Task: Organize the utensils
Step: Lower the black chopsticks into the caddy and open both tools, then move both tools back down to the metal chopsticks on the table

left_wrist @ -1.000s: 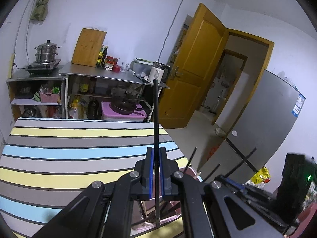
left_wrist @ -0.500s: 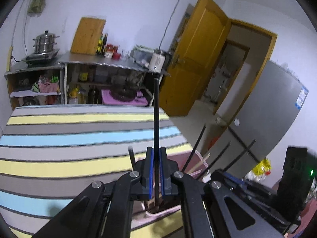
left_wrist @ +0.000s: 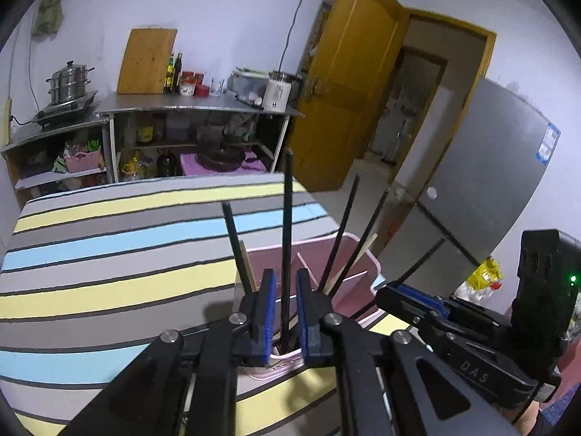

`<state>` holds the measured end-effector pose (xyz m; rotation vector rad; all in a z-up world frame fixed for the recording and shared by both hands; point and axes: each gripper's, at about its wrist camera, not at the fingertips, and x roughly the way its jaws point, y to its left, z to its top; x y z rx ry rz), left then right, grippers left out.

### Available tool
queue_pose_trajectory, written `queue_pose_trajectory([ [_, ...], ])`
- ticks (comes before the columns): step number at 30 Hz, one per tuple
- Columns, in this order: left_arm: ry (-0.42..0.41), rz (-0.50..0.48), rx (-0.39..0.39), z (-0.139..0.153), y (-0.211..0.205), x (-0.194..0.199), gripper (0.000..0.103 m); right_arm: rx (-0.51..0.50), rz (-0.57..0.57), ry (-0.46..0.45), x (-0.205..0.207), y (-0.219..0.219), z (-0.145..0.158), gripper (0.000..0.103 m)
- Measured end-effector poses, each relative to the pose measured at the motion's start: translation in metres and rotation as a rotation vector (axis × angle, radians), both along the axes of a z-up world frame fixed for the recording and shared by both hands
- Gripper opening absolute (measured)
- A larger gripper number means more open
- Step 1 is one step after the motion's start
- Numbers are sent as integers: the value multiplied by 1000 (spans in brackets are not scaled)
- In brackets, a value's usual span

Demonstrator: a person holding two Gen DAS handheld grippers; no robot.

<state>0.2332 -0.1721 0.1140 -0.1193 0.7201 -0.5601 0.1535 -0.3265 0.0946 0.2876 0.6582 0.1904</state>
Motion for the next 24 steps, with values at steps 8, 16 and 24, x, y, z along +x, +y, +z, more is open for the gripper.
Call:
queue_pose_trajectory([
  [8,-69,45,-62,26,37,-43,22,11,5,-59,-37,-2,19,29],
  [16,-67,124,-78,11,82,-87,22,27,31,-53,-72,6,14,29],
  [24,53,196,-53,-51,116,-112,22,4,78,7,-90,28,-20,29],
])
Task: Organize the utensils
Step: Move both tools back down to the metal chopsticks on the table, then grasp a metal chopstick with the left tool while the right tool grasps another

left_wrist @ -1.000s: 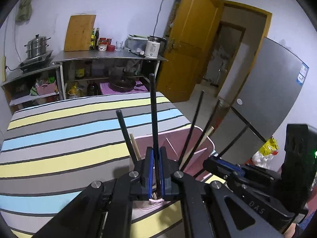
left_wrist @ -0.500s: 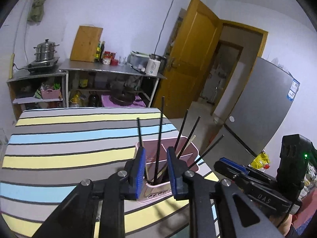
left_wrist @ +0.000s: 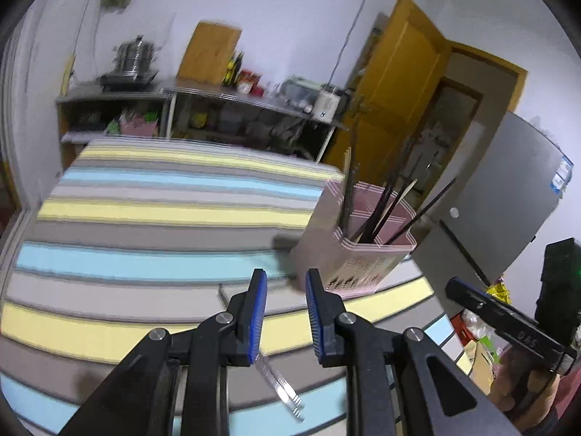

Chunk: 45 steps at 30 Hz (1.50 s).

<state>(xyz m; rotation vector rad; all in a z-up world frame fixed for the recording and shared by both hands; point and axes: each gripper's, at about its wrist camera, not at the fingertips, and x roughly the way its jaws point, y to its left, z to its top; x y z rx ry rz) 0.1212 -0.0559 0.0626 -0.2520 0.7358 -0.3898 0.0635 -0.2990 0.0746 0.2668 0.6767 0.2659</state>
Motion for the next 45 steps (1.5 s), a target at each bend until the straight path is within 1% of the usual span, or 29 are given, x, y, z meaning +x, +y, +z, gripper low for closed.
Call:
queue_pose_trajectory([
  [5,95,37,-1,-40,13,-3,22,-22,49,54,-1,19,-23,29],
  [8,139,49,7,-58,16,4,22,-44,72,76,-1,29,-34,29],
  [13,194,54,22,-84,12,15,23,-41,90,103,6,36,-46,29],
  [18,240,51,31,-102,2,29,24,-39,92,140,15,38,-61,29],
  [23,256,56,74,-114,-11,42,24,-30,92,170,22,38,-73,29],
  [27,213,63,129,-114,-22,41,25,-22,88,185,27,36,-79,29],
  [32,156,90,212,-114,-32,32,26,-19,83,184,30,35,-81,29],
  [36,152,121,213,-115,-31,27,27,-16,78,182,28,33,-80,29],
  [38,154,125,242,-114,-36,29,27,-13,75,182,26,31,-79,29],
  [41,151,120,261,-114,-37,32,27,-7,68,183,25,30,-79,29],
  [42,156,113,262,-115,-36,34,24,-7,69,183,24,30,-79,29],
  [43,152,108,270,-115,-34,35,17,-8,71,184,24,30,-78,29],
  [44,155,104,282,-115,-32,36,13,-9,72,183,23,31,-78,29],
  [45,163,98,262,-115,-26,36,11,-11,74,182,22,31,-77,29],
])
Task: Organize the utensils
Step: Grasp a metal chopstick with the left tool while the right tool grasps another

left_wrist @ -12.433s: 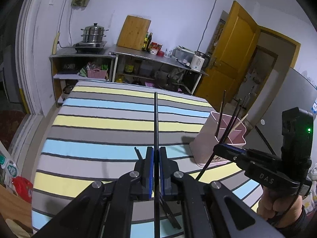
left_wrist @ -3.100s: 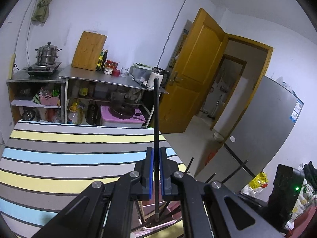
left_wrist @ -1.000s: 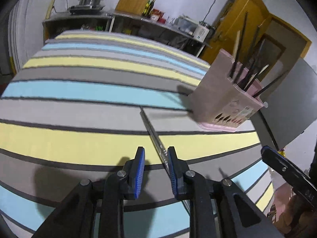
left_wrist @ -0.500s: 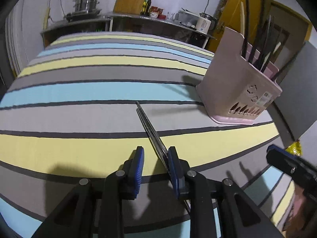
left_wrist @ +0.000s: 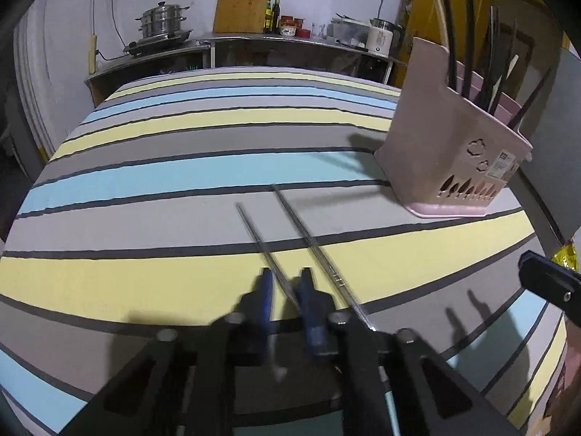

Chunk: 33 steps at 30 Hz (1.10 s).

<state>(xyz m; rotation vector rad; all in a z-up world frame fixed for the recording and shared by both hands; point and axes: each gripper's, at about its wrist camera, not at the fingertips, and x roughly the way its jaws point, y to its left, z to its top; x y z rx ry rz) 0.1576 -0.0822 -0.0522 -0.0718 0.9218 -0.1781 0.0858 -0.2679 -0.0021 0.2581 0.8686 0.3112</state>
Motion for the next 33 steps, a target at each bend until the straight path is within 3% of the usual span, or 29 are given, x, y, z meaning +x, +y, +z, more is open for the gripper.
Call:
queue_pose_trajectory([
  [8,24,80,-81,-3,55,-7,6,-3,56,6,5,22,-2,29],
  [15,37,138,-99,-2,95,-12,6,-42,161,28,27,67,-13,29],
  [21,60,130,-105,-1,101,-2,6,-107,232,55,55,105,-30,29],
  [33,46,89,-75,-4,102,8,6,-228,276,82,94,138,-49,29],
])
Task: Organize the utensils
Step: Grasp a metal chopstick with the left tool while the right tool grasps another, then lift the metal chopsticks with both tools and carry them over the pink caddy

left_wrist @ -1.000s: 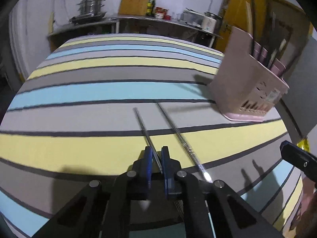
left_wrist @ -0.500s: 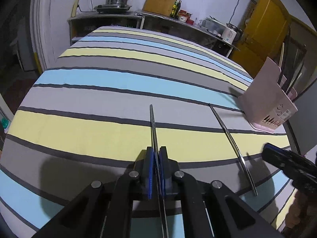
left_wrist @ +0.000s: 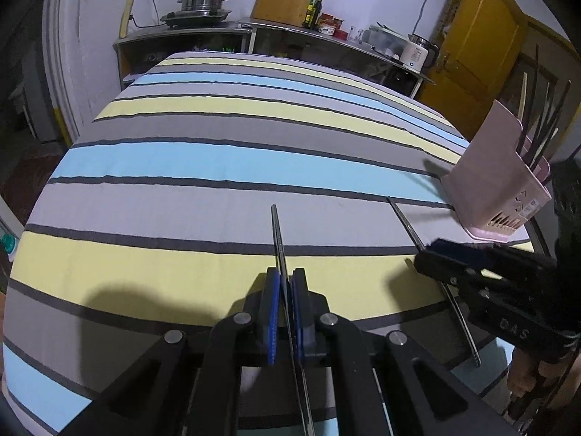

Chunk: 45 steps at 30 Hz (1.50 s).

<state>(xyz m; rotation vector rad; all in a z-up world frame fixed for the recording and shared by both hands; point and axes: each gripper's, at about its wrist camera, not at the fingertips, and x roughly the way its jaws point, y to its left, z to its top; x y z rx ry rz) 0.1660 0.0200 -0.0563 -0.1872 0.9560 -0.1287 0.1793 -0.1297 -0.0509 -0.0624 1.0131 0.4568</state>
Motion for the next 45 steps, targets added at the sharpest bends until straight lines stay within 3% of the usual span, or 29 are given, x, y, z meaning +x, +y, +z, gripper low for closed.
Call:
queue_pose_trajectory([
  [5,-1,-23,46,1,-5,1,6,-81,8,-11,5,11,-1,15],
  [9,-6,-35,87,1,-11,3,7,-78,3,10,13,10,0,6],
  [16,-10,-51,53,8,-6,1,5,-12,1,14,5,3,14,5],
  [36,-187,-120,-71,113,-9,-38,5,143,-79,-179,-54,-50,124,5],
  [45,-204,-164,-101,132,-27,-45,5,172,-130,-207,-67,-74,139,5],
])
